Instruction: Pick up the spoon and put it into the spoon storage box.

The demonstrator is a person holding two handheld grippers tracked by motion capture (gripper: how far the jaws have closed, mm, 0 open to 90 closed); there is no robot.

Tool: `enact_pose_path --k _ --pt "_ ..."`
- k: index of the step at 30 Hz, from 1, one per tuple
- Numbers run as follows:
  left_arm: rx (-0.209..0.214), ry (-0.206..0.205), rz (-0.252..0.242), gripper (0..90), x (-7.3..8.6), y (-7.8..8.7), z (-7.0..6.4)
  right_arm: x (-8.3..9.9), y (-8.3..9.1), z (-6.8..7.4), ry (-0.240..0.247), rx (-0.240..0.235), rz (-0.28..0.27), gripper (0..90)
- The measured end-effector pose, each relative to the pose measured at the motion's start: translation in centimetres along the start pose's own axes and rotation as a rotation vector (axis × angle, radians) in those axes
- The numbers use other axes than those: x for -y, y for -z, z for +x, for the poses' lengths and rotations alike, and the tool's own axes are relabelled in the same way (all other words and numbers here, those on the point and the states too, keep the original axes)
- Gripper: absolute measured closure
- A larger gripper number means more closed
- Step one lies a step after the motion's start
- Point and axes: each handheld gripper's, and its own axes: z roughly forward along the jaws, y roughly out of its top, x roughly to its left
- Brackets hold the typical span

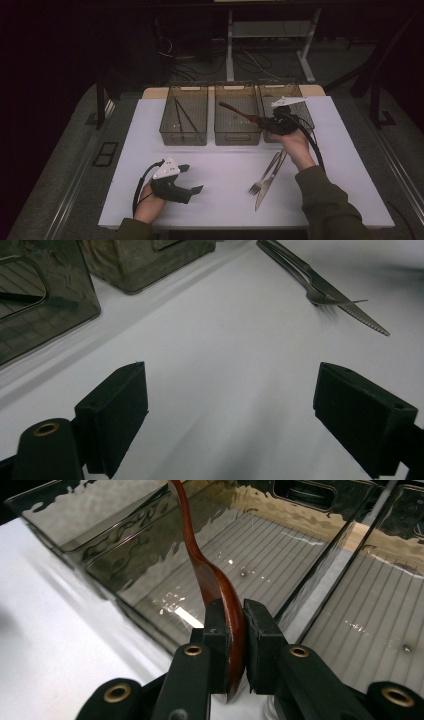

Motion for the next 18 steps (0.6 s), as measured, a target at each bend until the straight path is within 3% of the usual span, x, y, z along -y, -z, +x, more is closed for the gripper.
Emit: enact_pose_path --k 9,18 --pt "0.003 0.0 -0.003 13.3 0.0 0.0 0.0 -0.1 -2.4 0.1 -0.028 0.033 0.022 80.0" --pt "0.006 0.001 -0.002 13.3 0.0 0.0 0.0 0.0 -3.1 0.5 -0.026 0.044 0.035 79.4"
